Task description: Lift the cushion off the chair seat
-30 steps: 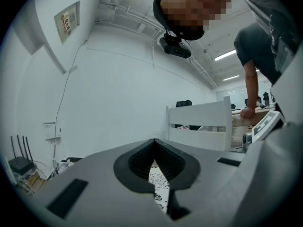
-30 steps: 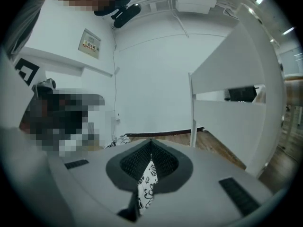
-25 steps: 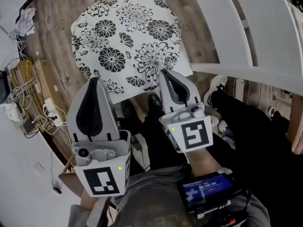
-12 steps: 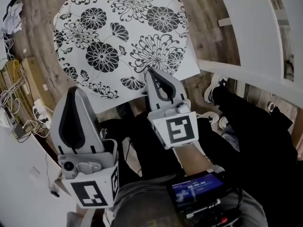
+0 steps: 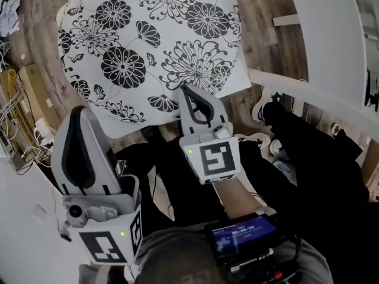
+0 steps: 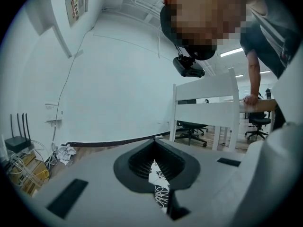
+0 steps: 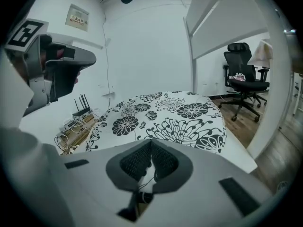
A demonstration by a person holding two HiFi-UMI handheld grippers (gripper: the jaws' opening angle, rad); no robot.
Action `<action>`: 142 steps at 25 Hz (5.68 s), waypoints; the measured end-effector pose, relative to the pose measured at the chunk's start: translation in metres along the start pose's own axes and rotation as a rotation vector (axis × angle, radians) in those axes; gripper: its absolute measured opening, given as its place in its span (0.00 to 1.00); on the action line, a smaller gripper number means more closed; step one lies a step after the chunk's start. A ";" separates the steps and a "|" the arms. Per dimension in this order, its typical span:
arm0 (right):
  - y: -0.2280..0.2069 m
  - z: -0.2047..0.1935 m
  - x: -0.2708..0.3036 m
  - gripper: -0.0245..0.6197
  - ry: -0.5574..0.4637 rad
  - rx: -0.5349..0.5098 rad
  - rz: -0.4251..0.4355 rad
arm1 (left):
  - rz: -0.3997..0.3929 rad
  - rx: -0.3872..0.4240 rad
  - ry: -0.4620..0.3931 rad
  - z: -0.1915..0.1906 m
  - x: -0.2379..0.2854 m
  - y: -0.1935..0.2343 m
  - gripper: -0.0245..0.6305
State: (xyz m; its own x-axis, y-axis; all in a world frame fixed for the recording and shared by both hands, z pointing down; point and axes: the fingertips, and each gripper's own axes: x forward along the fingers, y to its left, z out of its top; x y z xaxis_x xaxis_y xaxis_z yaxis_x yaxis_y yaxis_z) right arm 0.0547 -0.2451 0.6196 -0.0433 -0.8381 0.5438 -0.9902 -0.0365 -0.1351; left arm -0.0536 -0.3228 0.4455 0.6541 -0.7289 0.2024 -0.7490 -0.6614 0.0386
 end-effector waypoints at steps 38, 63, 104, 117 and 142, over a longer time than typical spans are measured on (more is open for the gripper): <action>-0.012 -0.046 -0.040 0.40 0.257 0.318 -0.178 | -0.033 -0.028 0.106 0.015 -0.006 -0.001 0.05; -0.008 -0.048 -0.030 0.41 0.272 0.535 -0.056 | 0.011 -0.034 0.120 0.029 0.005 0.020 0.05; -0.004 0.160 -0.206 0.09 -0.657 0.317 0.417 | 0.195 0.502 -0.424 0.181 -0.195 -0.188 0.05; -0.010 0.250 -0.331 0.09 -0.882 0.188 0.439 | 0.185 0.545 -0.554 0.249 -0.220 -0.236 0.05; -0.003 0.306 -0.433 0.09 -1.132 -0.042 0.324 | 0.190 0.566 -0.670 0.303 -0.229 -0.270 0.05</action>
State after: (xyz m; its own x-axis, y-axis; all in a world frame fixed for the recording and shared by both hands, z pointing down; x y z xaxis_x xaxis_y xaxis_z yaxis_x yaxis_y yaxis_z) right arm 0.1170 -0.0482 0.1313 -0.1720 -0.8114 -0.5586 -0.9592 0.2672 -0.0927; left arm 0.0311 -0.0311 0.0918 0.5818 -0.6679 -0.4641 -0.8024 -0.3782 -0.4616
